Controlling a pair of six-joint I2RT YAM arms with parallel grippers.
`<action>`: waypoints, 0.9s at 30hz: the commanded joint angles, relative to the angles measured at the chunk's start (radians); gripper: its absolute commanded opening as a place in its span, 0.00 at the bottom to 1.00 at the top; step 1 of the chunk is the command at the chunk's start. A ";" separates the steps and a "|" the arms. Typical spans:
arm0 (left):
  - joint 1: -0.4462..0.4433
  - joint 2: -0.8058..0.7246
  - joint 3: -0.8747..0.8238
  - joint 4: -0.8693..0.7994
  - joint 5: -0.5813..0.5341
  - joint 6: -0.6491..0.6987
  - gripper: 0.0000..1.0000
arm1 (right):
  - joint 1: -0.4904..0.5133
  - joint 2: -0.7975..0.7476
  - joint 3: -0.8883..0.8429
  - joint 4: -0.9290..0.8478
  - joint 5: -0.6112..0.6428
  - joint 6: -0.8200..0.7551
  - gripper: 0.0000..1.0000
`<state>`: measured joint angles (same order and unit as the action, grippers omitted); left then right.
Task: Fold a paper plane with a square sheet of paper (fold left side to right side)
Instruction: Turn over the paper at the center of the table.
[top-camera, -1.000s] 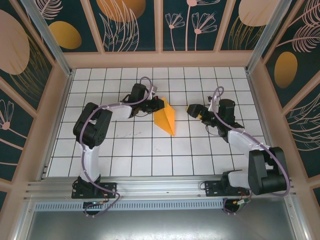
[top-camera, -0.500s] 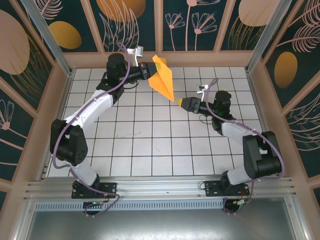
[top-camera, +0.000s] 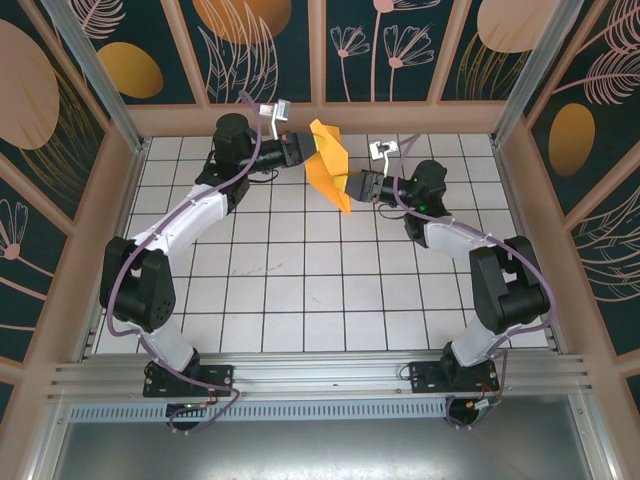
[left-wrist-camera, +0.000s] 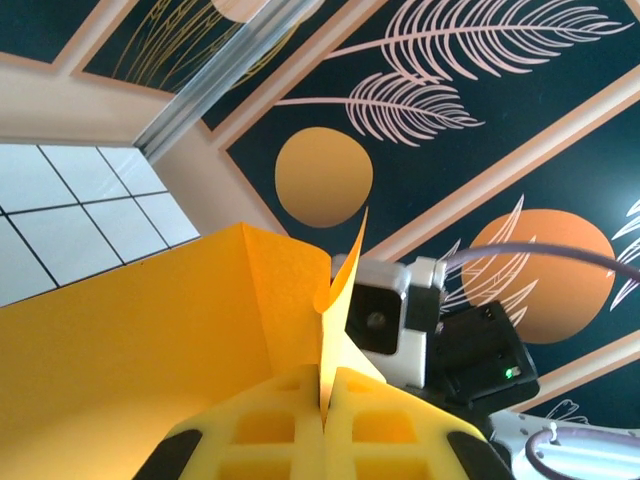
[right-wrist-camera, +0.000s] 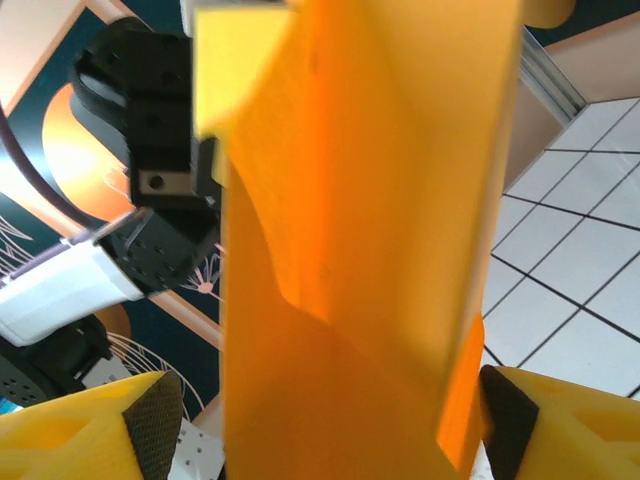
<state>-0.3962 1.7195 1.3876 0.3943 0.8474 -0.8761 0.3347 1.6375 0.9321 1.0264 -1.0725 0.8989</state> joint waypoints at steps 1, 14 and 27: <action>-0.003 0.001 -0.021 0.070 0.037 -0.029 0.00 | 0.002 -0.006 0.042 0.067 -0.029 0.008 0.68; -0.001 -0.027 -0.020 -0.050 -0.005 0.070 0.33 | -0.027 -0.116 0.042 -0.299 0.038 -0.235 0.14; 0.025 -0.411 -0.262 -0.301 -0.613 0.377 0.65 | 0.196 -0.236 0.293 -1.382 1.127 -0.763 0.06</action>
<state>-0.3721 1.3743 1.1938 0.0971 0.4072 -0.5682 0.4366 1.4040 1.1515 -0.0353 -0.4000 0.2832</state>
